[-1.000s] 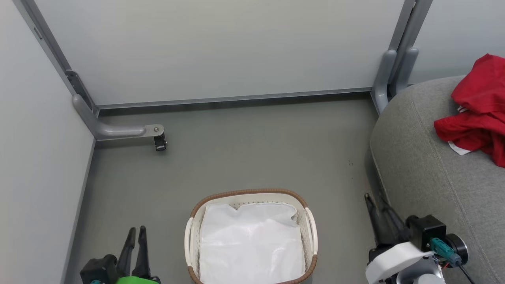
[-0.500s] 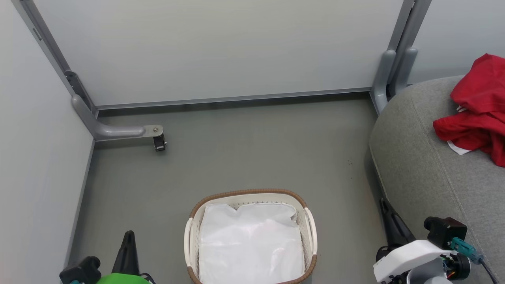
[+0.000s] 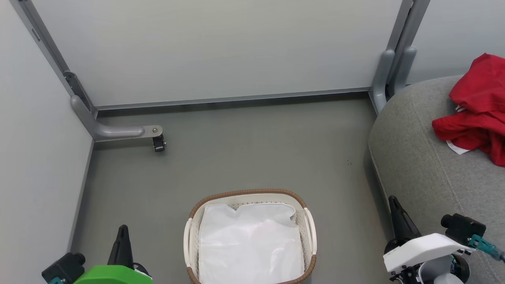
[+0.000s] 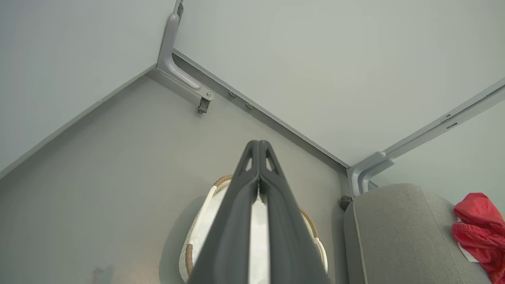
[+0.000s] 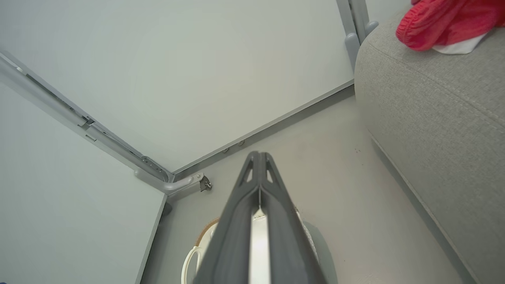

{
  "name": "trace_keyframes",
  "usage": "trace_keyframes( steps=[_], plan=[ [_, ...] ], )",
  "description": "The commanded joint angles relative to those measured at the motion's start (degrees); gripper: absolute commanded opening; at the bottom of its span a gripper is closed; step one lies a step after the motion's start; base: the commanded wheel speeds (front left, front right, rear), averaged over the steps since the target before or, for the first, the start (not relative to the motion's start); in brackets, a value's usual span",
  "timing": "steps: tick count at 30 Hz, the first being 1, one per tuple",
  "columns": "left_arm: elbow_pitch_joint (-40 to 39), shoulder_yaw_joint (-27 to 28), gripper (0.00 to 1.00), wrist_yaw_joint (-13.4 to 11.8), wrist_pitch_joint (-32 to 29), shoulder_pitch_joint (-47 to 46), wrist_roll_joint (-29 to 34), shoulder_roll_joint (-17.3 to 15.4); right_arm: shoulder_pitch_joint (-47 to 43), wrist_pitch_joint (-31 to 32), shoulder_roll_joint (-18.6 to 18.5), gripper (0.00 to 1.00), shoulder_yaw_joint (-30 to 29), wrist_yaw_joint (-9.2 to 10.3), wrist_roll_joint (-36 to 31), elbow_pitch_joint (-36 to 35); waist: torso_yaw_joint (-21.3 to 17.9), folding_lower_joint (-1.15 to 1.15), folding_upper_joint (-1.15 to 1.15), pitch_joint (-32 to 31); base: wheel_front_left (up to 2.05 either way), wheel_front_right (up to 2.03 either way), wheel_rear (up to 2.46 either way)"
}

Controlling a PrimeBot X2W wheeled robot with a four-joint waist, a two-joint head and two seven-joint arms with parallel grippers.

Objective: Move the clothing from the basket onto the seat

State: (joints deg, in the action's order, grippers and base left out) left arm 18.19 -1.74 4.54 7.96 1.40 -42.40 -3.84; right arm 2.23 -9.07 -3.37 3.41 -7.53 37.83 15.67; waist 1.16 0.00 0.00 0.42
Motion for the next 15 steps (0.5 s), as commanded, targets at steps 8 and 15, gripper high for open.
trace_keyframes(
  steps=[8,15],
  plan=[
    [-1.4,1.4,0.0,0.6,-2.1,-2.7,-7.2,0.1,1.8,1.8,-0.7,0.0,-1.1,0.02,8.3,-1.1,-0.1,0.0,0.0,0.0,0.0,0.0,0.0],
    [-1.7,2.2,0.0,0.9,-3.4,-3.3,-11.7,0.2,2.1,3.0,-0.8,0.0,-1.8,0.03,13.6,-1.2,-0.2,0.0,0.0,0.0,0.0,0.0,0.0]
  ],
)
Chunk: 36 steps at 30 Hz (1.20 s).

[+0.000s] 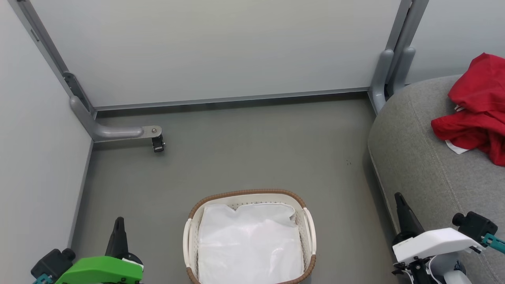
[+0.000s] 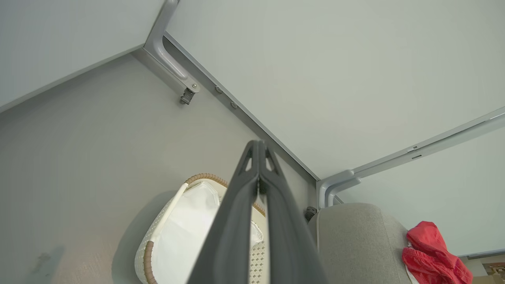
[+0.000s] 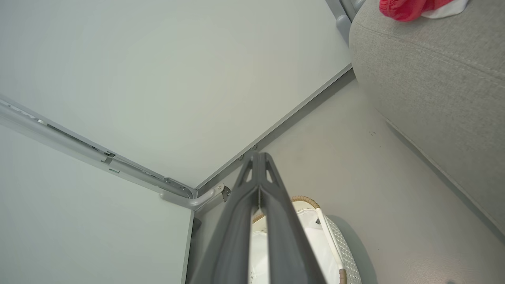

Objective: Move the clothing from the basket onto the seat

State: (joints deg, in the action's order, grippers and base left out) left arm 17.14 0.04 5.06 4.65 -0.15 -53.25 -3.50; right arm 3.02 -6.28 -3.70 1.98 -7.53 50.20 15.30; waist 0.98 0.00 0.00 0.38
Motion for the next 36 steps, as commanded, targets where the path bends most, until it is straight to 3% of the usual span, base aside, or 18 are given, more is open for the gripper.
trace_keyframes(
  steps=[1,36],
  plan=[
    [-0.7,0.6,0.0,0.4,-0.4,-1.8,-1.7,-0.1,1.4,0.5,-0.5,0.0,-0.5,0.03,2.0,-0.8,0.0,0.0,0.0,0.0,0.0,0.0,0.0],
    [-2.0,3.7,0.0,1.6,-6.0,-4.3,-21.2,0.2,2.5,6.1,-0.6,0.0,-3.7,0.04,23.7,-1.2,-0.4,0.0,0.0,-0.1,0.0,0.0,0.0]
  ],
)
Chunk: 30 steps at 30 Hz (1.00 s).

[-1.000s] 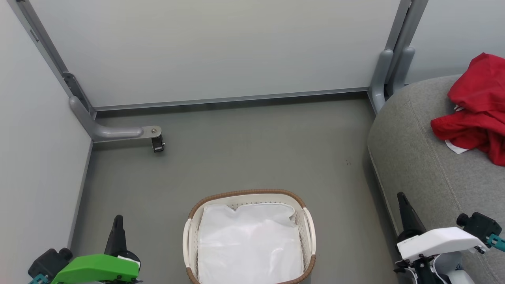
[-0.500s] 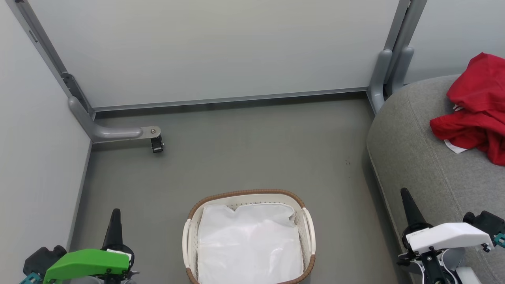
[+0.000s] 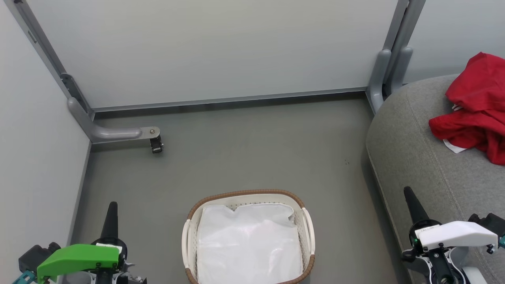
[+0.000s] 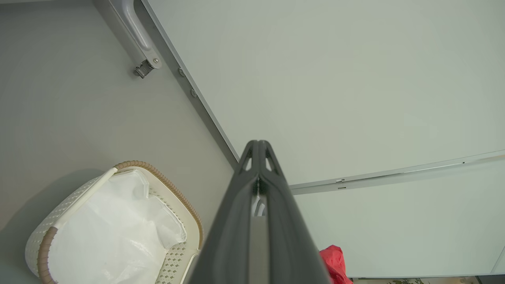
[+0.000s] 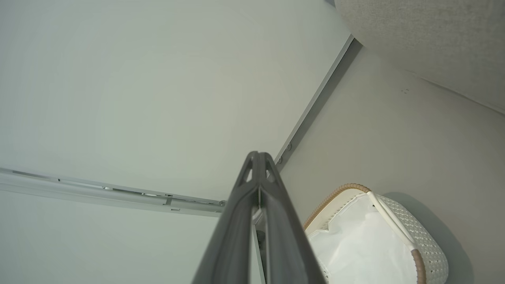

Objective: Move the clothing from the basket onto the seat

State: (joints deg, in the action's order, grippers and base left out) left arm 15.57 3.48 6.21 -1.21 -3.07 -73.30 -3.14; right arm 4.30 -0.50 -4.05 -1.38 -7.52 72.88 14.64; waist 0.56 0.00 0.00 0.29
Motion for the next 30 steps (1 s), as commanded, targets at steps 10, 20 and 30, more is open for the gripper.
trace_keyframes(
  steps=[10,20,30],
  plan=[
    [-0.8,1.1,0.0,0.6,-1.5,-2.0,-5.5,0.0,1.4,1.6,-0.2,0.0,-1.1,0.04,6.0,-0.7,-0.1,0.0,0.0,0.0,0.0,0.0,0.0],
    [-1.1,1.7,0.0,0.9,-2.7,-2.5,-9.7,0.0,1.4,3.0,-0.2,0.0,-1.9,0.04,10.6,-0.7,-0.2,0.0,0.0,0.0,0.0,0.0,0.0],
    [-1.3,2.3,0.0,1.1,-3.8,-3.0,-13.6,0.1,1.8,4.2,-0.1,0.0,-2.7,0.04,14.7,-0.8,-0.4,0.0,0.0,-0.1,0.0,0.0,0.0]
  ],
)
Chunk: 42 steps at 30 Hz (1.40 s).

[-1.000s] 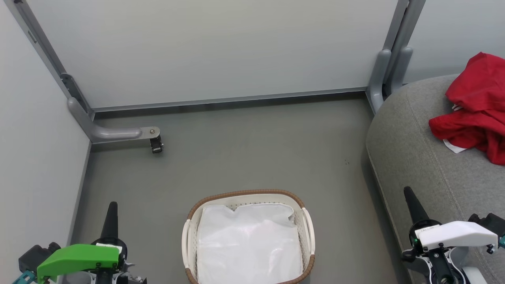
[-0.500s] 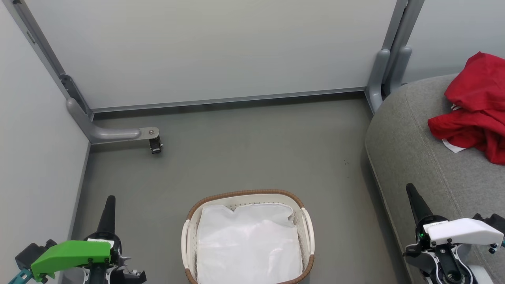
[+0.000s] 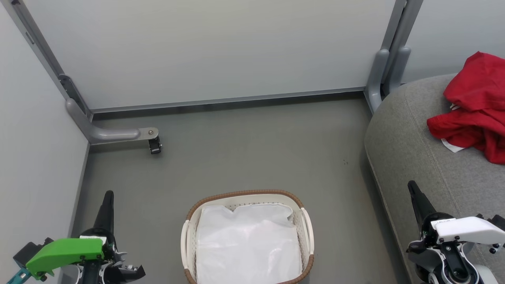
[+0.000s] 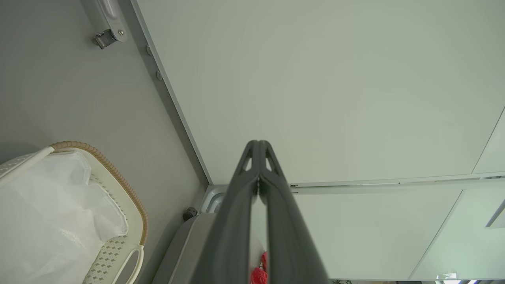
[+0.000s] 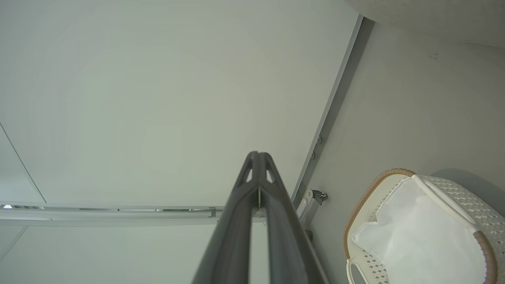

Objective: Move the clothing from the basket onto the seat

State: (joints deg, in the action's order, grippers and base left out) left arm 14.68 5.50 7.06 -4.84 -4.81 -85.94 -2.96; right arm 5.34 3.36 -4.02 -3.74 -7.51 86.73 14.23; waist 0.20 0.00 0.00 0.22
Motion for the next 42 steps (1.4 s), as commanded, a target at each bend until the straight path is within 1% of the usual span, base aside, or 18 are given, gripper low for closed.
trace_keyframes(
  steps=[1,17,42],
  plan=[
    [-0.5,0.4,0.0,0.3,-0.3,-1.3,-1.3,0.0,0.7,0.4,-0.1,0.0,-0.4,0.03,1.3,-0.4,0.0,0.0,0.0,0.0,0.0,0.0,0.0],
    [-0.8,1.3,0.0,0.6,-2.0,-1.8,-6.7,0.1,1.0,2.3,0.0,0.0,-1.5,0.04,7.2,-0.4,-0.2,0.0,0.0,0.0,0.0,0.0,0.0],
    [-0.7,1.2,0.0,0.6,-1.9,-1.7,-6.5,0.1,1.0,2.5,0.3,0.0,-1.9,0.04,6.5,-0.4,-0.2,0.0,0.0,0.0,0.0,0.0,0.0]
  ],
)
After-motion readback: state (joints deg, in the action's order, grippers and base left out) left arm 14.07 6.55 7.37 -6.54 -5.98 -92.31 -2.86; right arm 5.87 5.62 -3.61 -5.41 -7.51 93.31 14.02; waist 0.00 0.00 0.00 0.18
